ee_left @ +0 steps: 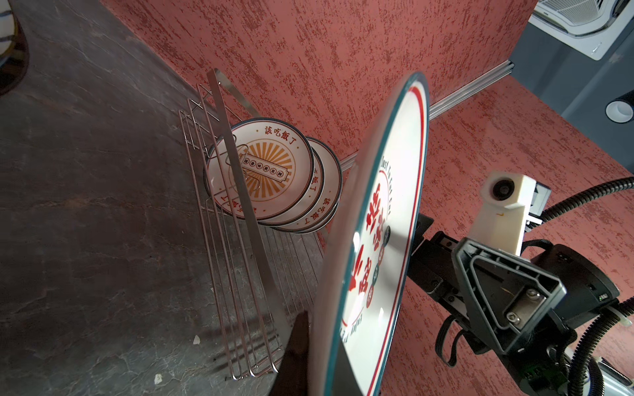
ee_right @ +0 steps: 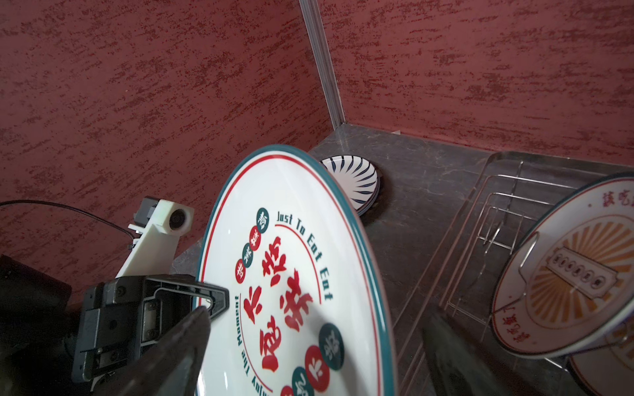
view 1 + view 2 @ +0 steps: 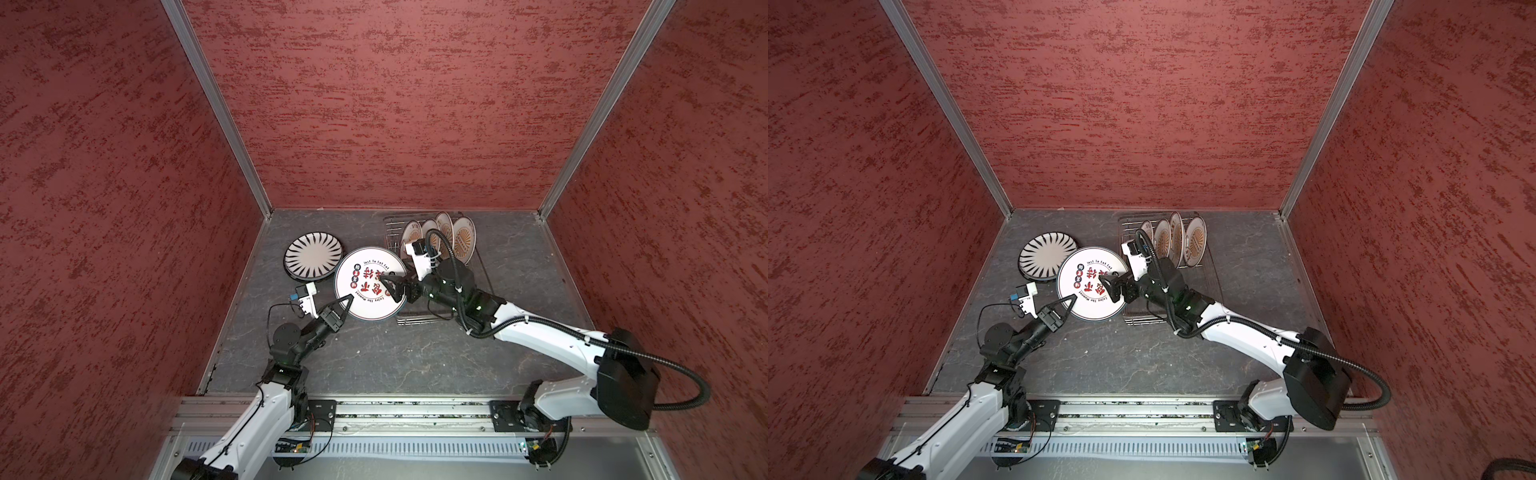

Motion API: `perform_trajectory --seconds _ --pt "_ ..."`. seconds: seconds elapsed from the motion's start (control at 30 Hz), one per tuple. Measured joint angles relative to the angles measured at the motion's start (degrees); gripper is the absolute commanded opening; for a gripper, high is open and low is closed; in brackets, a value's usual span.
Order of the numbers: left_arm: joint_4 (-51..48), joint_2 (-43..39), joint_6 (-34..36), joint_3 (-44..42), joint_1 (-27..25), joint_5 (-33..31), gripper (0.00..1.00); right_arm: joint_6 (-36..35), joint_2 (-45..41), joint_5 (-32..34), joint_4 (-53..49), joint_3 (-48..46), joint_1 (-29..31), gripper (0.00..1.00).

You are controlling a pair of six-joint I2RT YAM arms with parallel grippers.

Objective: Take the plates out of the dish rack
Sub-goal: 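Grasp the red-lettered plate rim with the left gripper beside the right gripper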

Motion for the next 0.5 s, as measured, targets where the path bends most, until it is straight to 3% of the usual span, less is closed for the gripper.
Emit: perform_trajectory --seconds 0.2,0.5 --pt "-1.7 -1.2 0.0 0.0 1.5 -0.2 0.00 -1.0 -0.7 1.8 2.4 -3.0 0.0 0.99" --pt "-6.3 -5.1 -2.0 0.0 8.2 -0.6 0.00 -2.5 -1.9 2.8 6.8 -7.3 0.0 0.99"
